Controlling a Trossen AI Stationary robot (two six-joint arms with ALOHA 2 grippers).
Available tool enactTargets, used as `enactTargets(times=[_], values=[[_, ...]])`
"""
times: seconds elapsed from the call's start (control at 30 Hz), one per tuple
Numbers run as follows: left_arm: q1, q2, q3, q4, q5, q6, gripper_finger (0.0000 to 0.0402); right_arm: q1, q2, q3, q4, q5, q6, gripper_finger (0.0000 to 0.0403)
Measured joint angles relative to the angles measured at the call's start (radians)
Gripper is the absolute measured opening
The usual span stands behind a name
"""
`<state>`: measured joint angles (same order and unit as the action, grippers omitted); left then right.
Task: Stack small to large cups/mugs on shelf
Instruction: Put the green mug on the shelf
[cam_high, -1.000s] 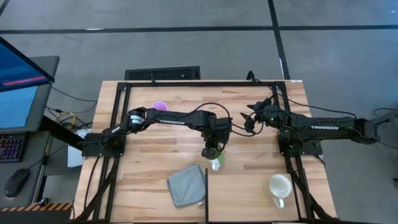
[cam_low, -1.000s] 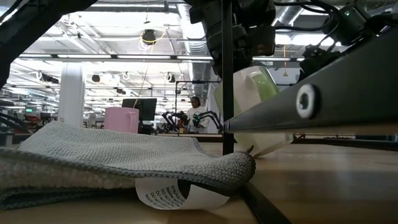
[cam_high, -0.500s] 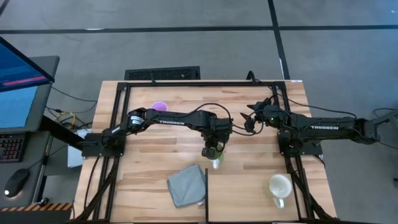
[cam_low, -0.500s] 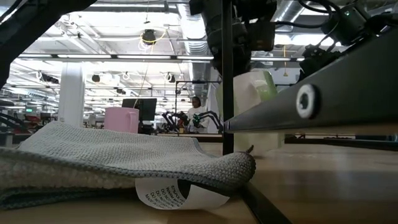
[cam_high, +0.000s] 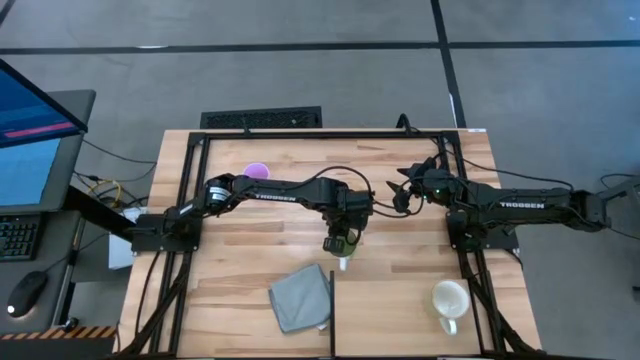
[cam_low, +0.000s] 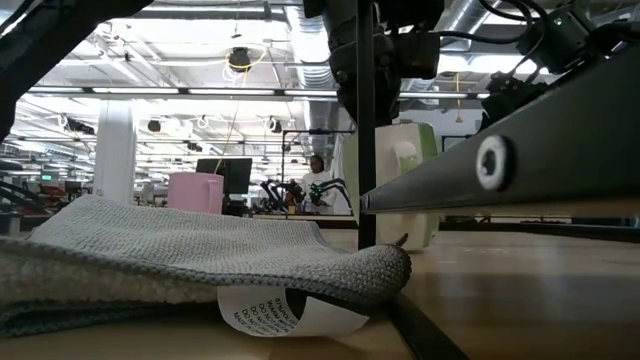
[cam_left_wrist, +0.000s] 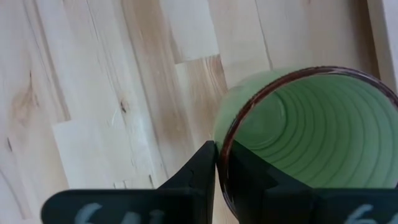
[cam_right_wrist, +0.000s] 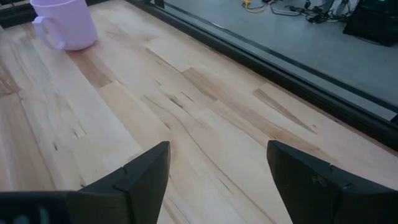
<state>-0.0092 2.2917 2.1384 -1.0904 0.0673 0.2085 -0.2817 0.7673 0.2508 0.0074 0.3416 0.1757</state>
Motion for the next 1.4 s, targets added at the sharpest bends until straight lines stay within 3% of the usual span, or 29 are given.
enactTargets(times=[1.4], values=[[-0.001,0.002,-0.001,-0.011,-0.030,0.023,0.0028,0.000,0.000,0.000,0.000,0.000,0.000,0.0292]])
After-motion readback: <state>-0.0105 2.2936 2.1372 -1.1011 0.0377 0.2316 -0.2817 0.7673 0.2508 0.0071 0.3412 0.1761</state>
